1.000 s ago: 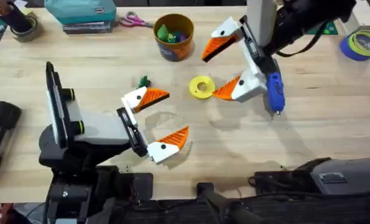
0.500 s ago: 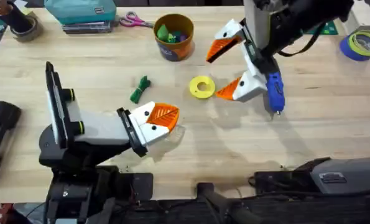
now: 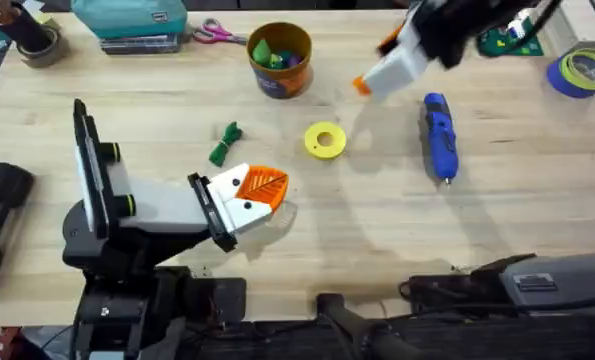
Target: Pick up the gripper from the table and insert it into the empty holder that is missing its gripper. Then pick up a screw, insert it into the mounting hole, and use the screwdriver to tighten it. Finally, clean up the table by picking up the vegetable and placing it into the bucket.
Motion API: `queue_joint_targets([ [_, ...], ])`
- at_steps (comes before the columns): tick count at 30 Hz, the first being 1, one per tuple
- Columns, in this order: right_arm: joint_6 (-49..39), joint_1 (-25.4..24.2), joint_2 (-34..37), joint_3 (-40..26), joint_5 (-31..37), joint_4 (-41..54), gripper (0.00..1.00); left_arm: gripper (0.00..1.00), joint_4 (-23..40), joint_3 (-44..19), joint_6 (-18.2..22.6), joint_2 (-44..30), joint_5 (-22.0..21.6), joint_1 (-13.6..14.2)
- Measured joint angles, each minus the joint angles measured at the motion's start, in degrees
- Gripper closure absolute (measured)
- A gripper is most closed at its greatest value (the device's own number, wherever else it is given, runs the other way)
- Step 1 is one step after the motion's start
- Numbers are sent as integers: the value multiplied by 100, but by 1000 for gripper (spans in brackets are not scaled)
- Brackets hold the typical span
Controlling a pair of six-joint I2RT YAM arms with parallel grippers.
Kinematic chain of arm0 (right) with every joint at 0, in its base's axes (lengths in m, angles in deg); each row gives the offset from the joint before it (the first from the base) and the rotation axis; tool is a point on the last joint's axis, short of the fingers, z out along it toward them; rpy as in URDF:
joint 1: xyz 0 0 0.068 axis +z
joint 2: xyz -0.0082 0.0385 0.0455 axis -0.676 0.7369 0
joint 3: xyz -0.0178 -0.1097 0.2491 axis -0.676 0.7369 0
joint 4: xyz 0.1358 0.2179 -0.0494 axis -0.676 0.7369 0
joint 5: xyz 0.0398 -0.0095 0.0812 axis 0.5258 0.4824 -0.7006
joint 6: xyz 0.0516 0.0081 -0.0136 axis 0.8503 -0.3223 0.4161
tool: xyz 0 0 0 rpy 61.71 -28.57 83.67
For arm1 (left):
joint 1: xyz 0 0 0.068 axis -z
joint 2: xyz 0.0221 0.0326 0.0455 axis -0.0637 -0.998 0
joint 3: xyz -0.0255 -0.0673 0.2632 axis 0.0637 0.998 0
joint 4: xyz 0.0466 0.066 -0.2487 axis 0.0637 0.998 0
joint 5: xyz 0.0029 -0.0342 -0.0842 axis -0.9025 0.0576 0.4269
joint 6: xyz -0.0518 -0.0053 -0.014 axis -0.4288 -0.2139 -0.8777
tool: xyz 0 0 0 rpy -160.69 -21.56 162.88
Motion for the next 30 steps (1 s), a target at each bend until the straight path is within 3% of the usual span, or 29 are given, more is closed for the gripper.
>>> queue_joint_targets([
  [7,1602,-499,-26,-349,1316,298,5,995,0,0,0,2,0,0],
  [17,2668,-1525,6,-293,1813,430,4,995,0,0,0,0,0,0],
  [22,3113,-1919,54,177,1867,139,6,995,0,0,0,0,0,0],
  [30,3415,-1941,68,1234,2059,-445,5,995,0,0,0,0,0,0],
])
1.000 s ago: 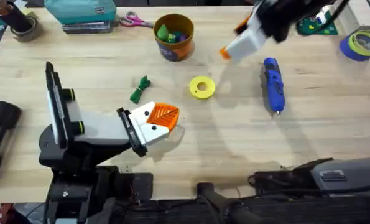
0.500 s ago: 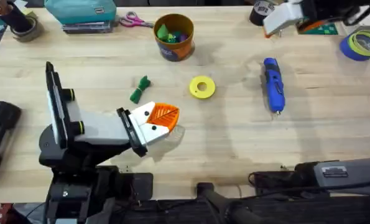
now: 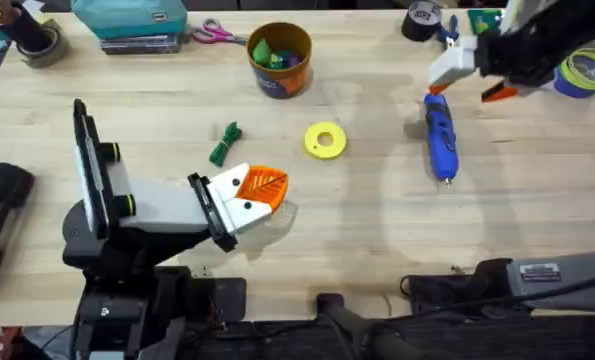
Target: Pick up the gripper from the table and insert it into the empty holder that is missing its gripper. Then pick up a screw, insert it into the mounting hole, and use the screwdriver to tighten it. Finally, clean up the table by picking up the vegetable and placing it into the bucket.
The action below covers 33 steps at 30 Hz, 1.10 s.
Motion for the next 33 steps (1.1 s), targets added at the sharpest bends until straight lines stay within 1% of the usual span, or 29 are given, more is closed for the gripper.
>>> queue_joint_targets([
  [3,146,0,9,386,193,-295,5,995,0,0,0,0,0,0],
  [8,249,0,41,1001,333,-959,4,995,0,0,0,0,0,0],
  [14,290,0,46,1504,385,-1601,4,995,0,0,0,0,0,0],
  [22,243,0,303,1549,727,-1869,4,995,0,0,0,0,0,0],
  [25,153,0,474,1551,771,-1952,4,995,0,0,0,0,0,0],
  [26,-9,0,622,1551,788,-2077,4,995,0,0,0,0,0,0],
  [33,-190,13,870,1555,790,-2174,4,995,0,0,0,0,0,0],
])
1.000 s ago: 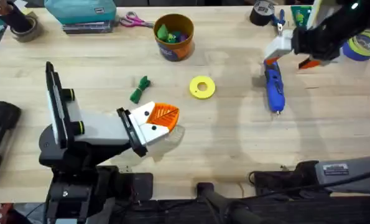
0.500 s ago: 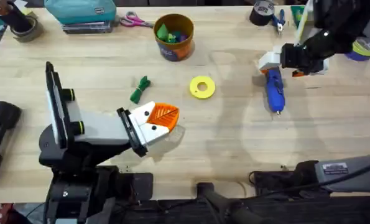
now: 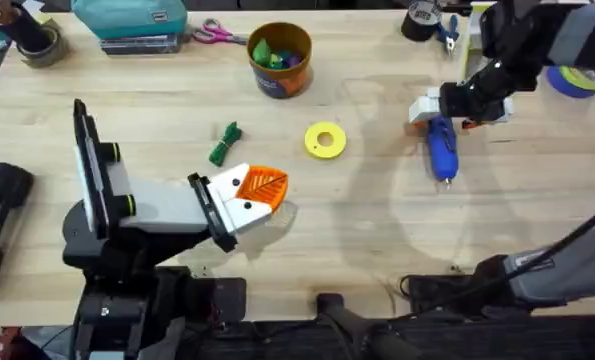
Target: Pick up the gripper from the table and insert it into the empty holder that is missing its gripper. Then pick up a screw, insert it into the mounting hole, and use the screwdriver to tighten it. Finally, clean up the table by picking up the vegetable and placing it into the bucket.
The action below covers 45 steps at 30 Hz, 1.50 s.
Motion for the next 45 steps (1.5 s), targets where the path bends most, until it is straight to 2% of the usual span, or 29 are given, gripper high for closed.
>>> queue_joint_targets([
  [15,-61,136,163,-2,104,-34,6,995,0,0,0,0,0,0],
  [18,-85,213,168,-2,93,-68,169,995,0,0,0,1,0,0],
  [20,-99,236,168,-2,87,-81,320,995,0,0,0,0,0,0],
  [24,-120,234,195,-2,136,-125,909,995,0,0,0,0,0,0],
  [25,-111,229,215,-2,146,-125,966,995,0,0,0,1,0,0],
  [39,-116,232,216,-51,143,-63,976,995,0,0,0,0,0,0],
  [45,-73,279,-96,-769,122,-17,976,995,0,0,0,0,0,0],
])
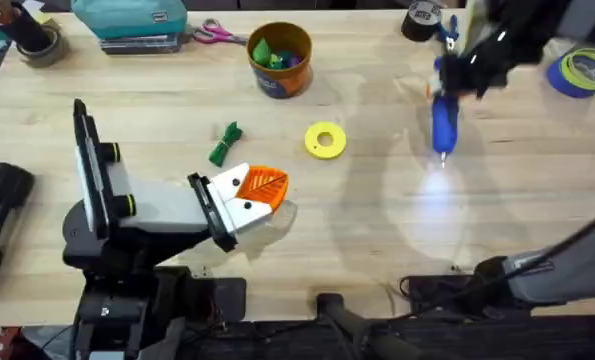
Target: Pick up the gripper from the table and insert it into the empty holder that is missing its gripper. Then pick up a screw, insert it into the mounting hole, and use the screwdriver to tighten it. Finally, clean up the table by picking up the vegetable and placing it into the bucket.
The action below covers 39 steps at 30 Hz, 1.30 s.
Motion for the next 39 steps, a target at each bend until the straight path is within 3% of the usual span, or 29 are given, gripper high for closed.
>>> queue_joint_targets([
  [6,1,302,-619,-1054,2,-29,976,995,0,0,0,0,0,0],
  [13,1,1023,-1052,-2027,2,-520,976,995,0,0,0,0,0,0],
  [28,69,3051,-1629,-2245,-40,-2501,976,995,0,0,0,2,0,0],
  [30,173,3235,-1710,-2245,-595,-2803,976,995,0,0,0,0,0,0],
  [39,566,3086,-1755,-1796,-2617,-4523,977,995,0,0,0,0,0,0],
])
